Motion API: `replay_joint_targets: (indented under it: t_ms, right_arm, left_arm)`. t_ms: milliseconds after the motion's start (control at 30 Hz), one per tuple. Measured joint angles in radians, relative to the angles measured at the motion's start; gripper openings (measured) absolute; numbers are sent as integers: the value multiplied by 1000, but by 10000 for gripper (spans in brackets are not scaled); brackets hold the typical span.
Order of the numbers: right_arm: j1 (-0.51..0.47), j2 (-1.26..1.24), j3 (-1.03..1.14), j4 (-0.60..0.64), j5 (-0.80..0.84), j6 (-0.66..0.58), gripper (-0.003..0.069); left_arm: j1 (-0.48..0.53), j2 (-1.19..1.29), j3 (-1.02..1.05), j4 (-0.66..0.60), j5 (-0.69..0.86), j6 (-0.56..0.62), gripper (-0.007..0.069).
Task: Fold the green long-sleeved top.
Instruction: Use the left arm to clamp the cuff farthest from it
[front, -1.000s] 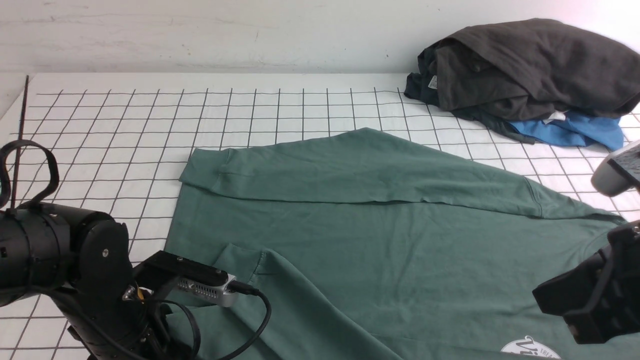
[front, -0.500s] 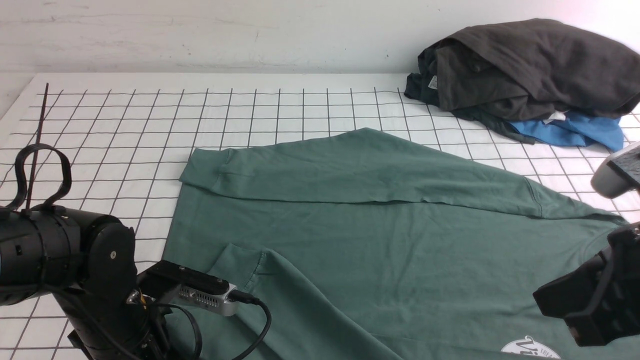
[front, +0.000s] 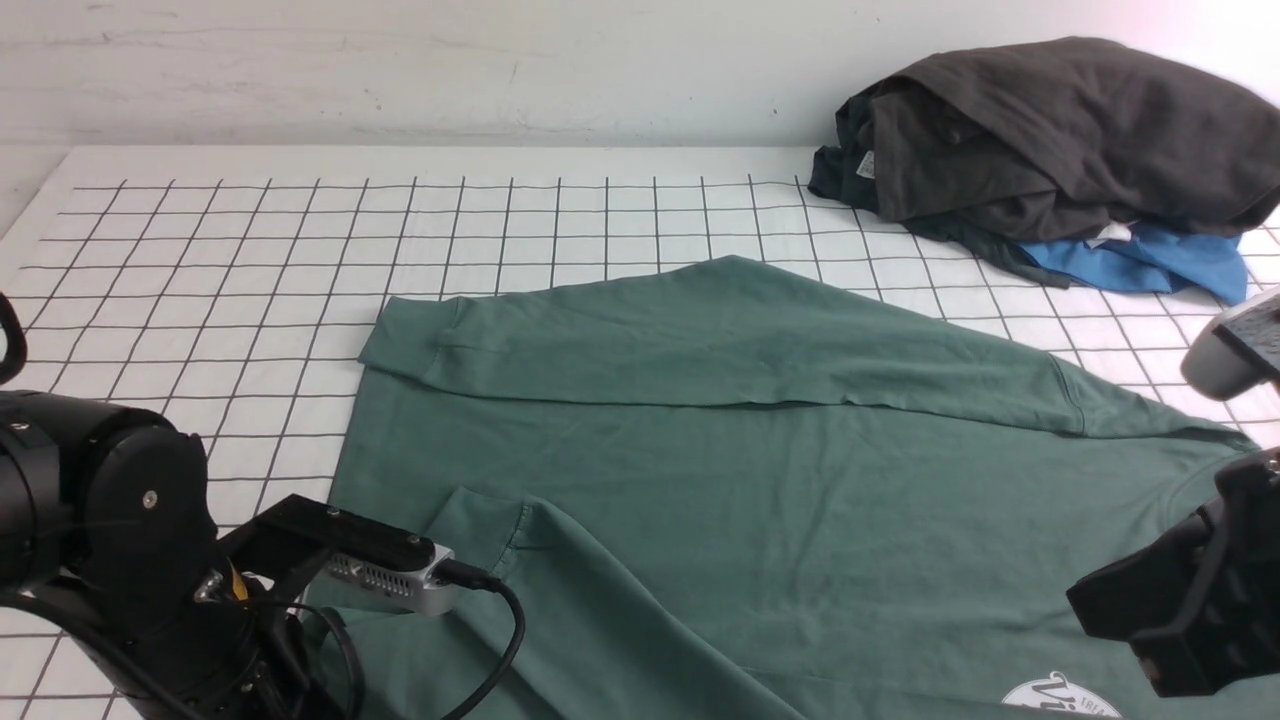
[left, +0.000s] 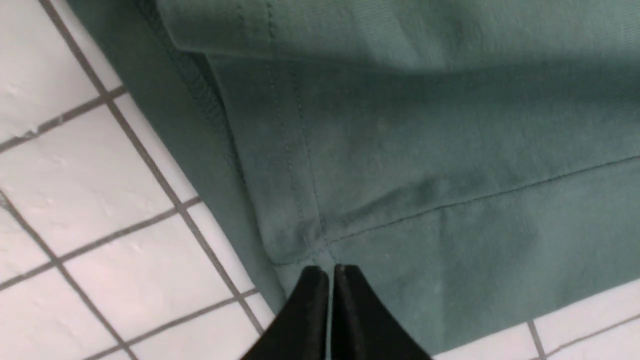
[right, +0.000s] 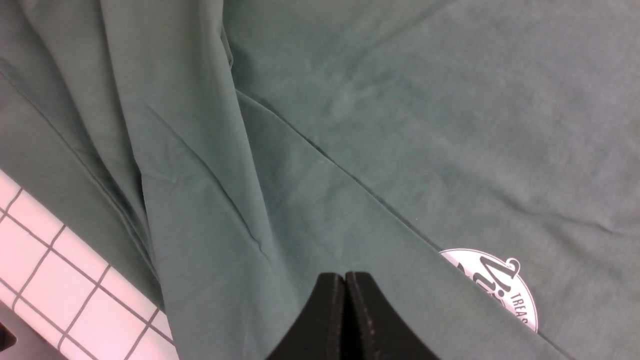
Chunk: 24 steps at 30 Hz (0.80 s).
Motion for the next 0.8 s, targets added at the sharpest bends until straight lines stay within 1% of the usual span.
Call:
replay_joint_targets:
  t_ms: [67,133,400,467,533,633,667,700,733,767,800]
  right_arm:
    - [0,0,0,4,1,0,-15]
    - [0,0,0,6,1,0,-15]
    - [0,0,0,7,1,0,-15]
    - [0,0,0,7,1,0,-15]
    - [0,0,0,7,1,0,-15]
    - [0,0,0,7,1,0,-15]
    - [0,0,0,7,1,0,-15]
    - [0,0,0,8,1,0,-15]
    - [0,0,0,9,1,0,-15]
    - [0,0,0,9,1,0,-15]
    - [0,0,0,10,1,0,-15]
  left_arm:
    - [0,15,9,0,-20,-1,37]
    - [0,30,16,0,-27,-2,94]
    - [0,114,18,2,-63,-2,397]
    - [0,130,18,2,-64,-2,428]
    - [0,149,18,1,-64,-5,437]
    - [0,155,17,0,-64,-7,400]
    - [0,155,17,0,-64,-7,400]
    - [0,156,17,0,-64,-8,350]
    - [0,156,17,0,-64,-8,316]
    - [0,156,17,0,-64,-8,308]
    - [0,156,17,-4,-64,-8,247]
